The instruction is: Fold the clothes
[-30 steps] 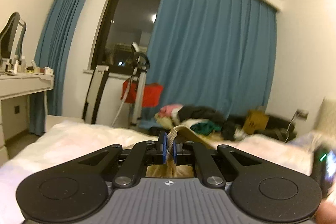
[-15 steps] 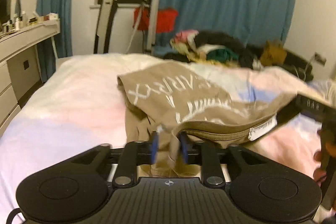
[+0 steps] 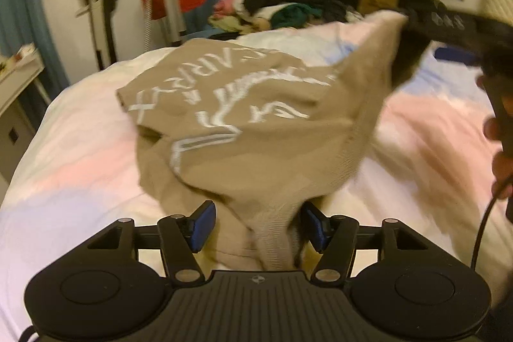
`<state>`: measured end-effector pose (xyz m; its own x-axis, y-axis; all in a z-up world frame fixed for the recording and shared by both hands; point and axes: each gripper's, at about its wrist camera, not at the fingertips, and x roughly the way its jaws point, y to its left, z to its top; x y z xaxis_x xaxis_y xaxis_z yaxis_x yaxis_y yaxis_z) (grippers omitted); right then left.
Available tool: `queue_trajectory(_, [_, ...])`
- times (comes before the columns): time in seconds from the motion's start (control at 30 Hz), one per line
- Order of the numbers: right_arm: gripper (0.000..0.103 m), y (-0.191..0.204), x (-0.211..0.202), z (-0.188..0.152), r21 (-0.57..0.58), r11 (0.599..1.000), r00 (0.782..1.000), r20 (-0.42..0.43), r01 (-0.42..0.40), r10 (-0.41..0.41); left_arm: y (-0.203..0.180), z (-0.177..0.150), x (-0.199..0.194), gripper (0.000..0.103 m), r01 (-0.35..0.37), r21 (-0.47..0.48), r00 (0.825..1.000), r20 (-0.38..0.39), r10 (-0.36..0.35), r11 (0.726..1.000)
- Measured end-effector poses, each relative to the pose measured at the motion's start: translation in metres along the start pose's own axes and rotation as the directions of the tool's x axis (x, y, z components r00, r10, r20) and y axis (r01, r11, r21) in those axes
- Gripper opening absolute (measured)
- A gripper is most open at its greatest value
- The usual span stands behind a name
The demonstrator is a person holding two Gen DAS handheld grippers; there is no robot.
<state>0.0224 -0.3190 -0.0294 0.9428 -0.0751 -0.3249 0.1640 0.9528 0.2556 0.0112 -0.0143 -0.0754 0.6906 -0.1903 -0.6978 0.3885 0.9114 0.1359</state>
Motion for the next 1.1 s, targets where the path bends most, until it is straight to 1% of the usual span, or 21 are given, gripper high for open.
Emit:
queue_trajectory(0.03, [0.090, 0.000, 0.000, 0.000, 0.001, 1.000, 1.000, 0.002, -0.001, 0.001, -0.004, 0.000, 0.001, 0.061, -0.006, 0.017, 1.000, 0.000, 0.006, 1.000])
queue_trajectory(0.1, [0.090, 0.000, -0.002, 0.000, 0.003, 1.000, 1.000, 0.009, -0.002, 0.002, -0.007, -0.001, 0.005, 0.062, -0.045, 0.025, 0.999, -0.008, 0.045, 0.999])
queue_trajectory(0.17, [0.090, -0.001, -0.003, 0.000, 0.003, 1.000, 1.000, 0.022, 0.000, 0.000, -0.003, -0.001, 0.009, 0.062, -0.089, 0.007, 0.996, -0.024, 0.089, 0.996])
queue_trajectory(0.23, [0.090, -0.002, -0.003, -0.001, -0.004, 1.000, 0.999, 0.036, 0.009, -0.009, 0.008, 0.001, 0.010, 0.064, -0.139, -0.051, 0.990, -0.020, 0.139, 0.989])
queue_trajectory(0.3, [0.090, -0.003, -0.003, -0.003, -0.021, 0.999, 0.999, 0.044, 0.031, -0.030, 0.022, 0.003, 0.004, 0.065, -0.177, -0.115, 0.984, 0.013, 0.180, 0.977])
queue_trajectory(0.33, [0.090, -0.004, -0.002, -0.006, -0.027, 0.999, 0.998, 0.042, 0.047, -0.045, 0.033, 0.004, -0.001, 0.068, -0.202, -0.170, 0.977, 0.029, 0.210, 0.964])
queue_trajectory(0.37, [0.090, -0.004, 0.000, -0.008, -0.030, 0.998, 0.998, 0.036, 0.058, -0.057, 0.043, 0.005, -0.005, 0.069, -0.217, -0.221, 0.972, 0.039, 0.231, 0.951])
queue_trajectory(0.4, [0.090, -0.005, 0.002, -0.011, -0.033, 0.997, 0.998, 0.025, 0.063, -0.062, 0.053, 0.006, -0.010, 0.069, -0.226, -0.277, 0.967, 0.053, 0.249, 0.934])
queue_trajectory(0.43, [0.090, -0.005, 0.005, -0.014, -0.045, 0.996, 0.997, 0.010, 0.071, -0.071, 0.060, 0.006, -0.014, 0.070, -0.229, -0.314, 0.963, 0.064, 0.261, 0.922])
queue_trajectory(0.53, [0.090, 0.001, 0.015, -0.025, -0.100, 0.990, 0.993, -0.040, 0.102, -0.107, 0.073, 0.007, -0.025, 0.072, -0.240, -0.398, 0.950, 0.094, 0.299, 0.886])
queue_trajectory(0.6, [0.090, 0.004, 0.019, -0.033, -0.107, 0.988, 0.990, -0.066, 0.114, -0.121, 0.072, 0.008, -0.031, 0.072, -0.245, -0.414, 0.941, 0.116, 0.318, 0.877])
queue_trajectory(0.67, [0.090, 0.005, 0.020, -0.037, -0.094, 0.990, 0.990, -0.079, 0.108, -0.116, 0.071, 0.009, -0.038, 0.072, -0.255, -0.427, 0.930, 0.137, 0.340, 0.867])
queue_trajectory(0.77, [0.090, 0.003, 0.012, -0.038, -0.059, 0.994, 0.994, -0.052, 0.094, -0.097, 0.072, 0.009, -0.051, 0.074, -0.242, -0.460, 0.918, 0.178, 0.356, 0.854])
queue_trajectory(0.83, [0.089, 0.005, 0.004, -0.032, -0.047, 0.995, 0.996, -0.015, 0.090, -0.090, 0.072, 0.010, -0.064, 0.074, -0.233, -0.469, 0.906, 0.214, 0.365, 0.852])
queue_trajectory(0.87, [0.089, 0.006, -0.001, -0.026, -0.035, 0.995, 0.996, 0.009, 0.088, -0.088, 0.072, 0.011, -0.070, 0.074, -0.228, -0.473, 0.899, 0.233, 0.370, 0.851])
queue_trajectory(0.9, [0.089, 0.007, -0.007, -0.018, -0.020, 0.996, 0.996, 0.034, 0.084, -0.084, 0.072, 0.012, -0.078, 0.075, -0.226, -0.478, 0.888, 0.258, 0.382, 0.849])
queue_trajectory(0.93, [0.090, 0.008, -0.013, -0.009, -0.007, 0.997, 0.995, 0.057, 0.078, -0.078, 0.073, 0.013, -0.087, 0.076, -0.222, -0.485, 0.873, 0.288, 0.394, 0.846])
queue_trajectory(1.03, [0.090, 0.023, -0.035, 0.032, 0.021, 0.999, 0.988, 0.152, 0.037, -0.039, 0.076, 0.029, -0.120, 0.076, -0.221, -0.512, 0.813, 0.373, 0.447, 0.830])
queue_trajectory(1.1, [0.090, 0.035, -0.049, 0.064, 0.029, 1.000, 0.977, 0.214, 0.000, -0.007, 0.086, 0.048, -0.145, 0.075, -0.170, -0.564, 0.794, 0.407, 0.451, 0.808])
